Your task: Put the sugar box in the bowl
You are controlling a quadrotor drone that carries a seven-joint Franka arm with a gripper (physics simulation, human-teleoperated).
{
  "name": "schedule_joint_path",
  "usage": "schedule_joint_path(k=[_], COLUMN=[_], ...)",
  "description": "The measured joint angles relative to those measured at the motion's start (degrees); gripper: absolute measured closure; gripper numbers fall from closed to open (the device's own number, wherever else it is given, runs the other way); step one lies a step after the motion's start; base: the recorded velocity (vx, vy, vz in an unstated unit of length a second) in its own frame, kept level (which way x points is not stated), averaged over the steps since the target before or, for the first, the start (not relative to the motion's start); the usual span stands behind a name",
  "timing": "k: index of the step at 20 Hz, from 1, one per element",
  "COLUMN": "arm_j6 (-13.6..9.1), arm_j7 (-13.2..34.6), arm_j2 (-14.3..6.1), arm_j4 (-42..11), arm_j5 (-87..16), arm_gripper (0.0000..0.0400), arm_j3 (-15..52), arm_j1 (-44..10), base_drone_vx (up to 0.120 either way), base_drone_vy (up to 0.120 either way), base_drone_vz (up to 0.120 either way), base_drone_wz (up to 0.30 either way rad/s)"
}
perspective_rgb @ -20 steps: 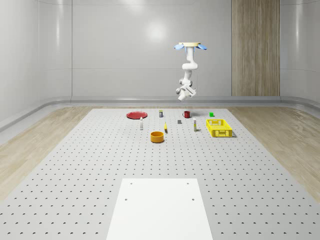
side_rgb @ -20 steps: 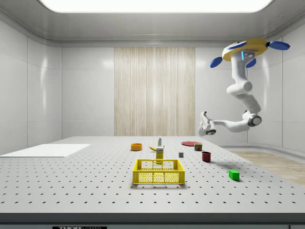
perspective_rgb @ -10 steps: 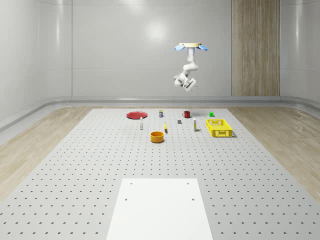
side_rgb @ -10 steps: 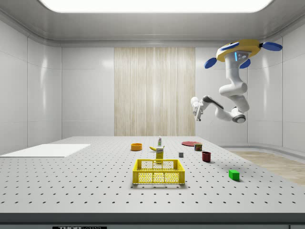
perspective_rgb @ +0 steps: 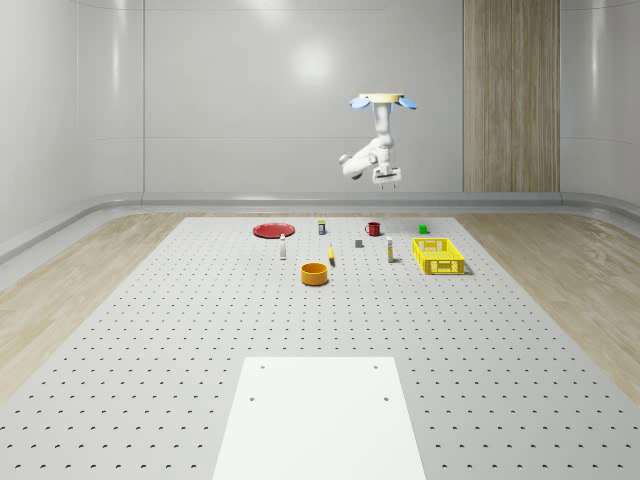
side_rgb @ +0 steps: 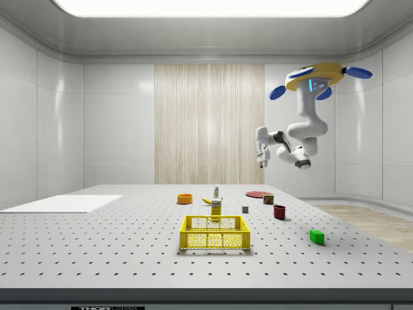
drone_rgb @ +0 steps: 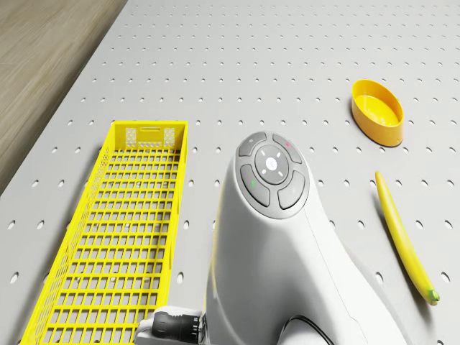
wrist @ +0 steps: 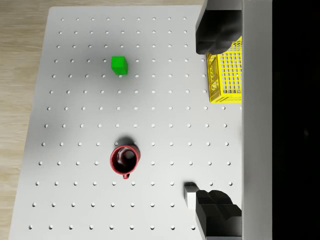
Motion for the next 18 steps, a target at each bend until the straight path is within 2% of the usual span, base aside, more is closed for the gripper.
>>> schedule_joint_path(k=[3, 4, 9, 18], arm_j6=[-0.63, -0.70, -0.37, 1.54], arm_j7=[1.72, 2.16, 3.72, 5.27], arm_j2=[-1.35, -1.76, -3.61, -6.54], arm_j4=[-0.25, -0.29, -0.35, -0.21], arm_j5=[-0.83, -0.95, -0.91, 0.24], arm_gripper=[0.0000, 0.0000, 0.0000, 0.0000], arm_j3=[1.26, 1.58, 2.79, 4.12], arm_j1=[-2.56, -3.19, -5.35, -7.23], base_drone_vx=[0.120, 0.120, 0.120, 0.120], base_drone_vy=[-0.120, -0.080, 0.000, 0.000], base_drone_vz=[-0.120, 0.000, 0.000, -0.120], base_drone_wz=[0.000, 0.000, 0.000, 0.000])
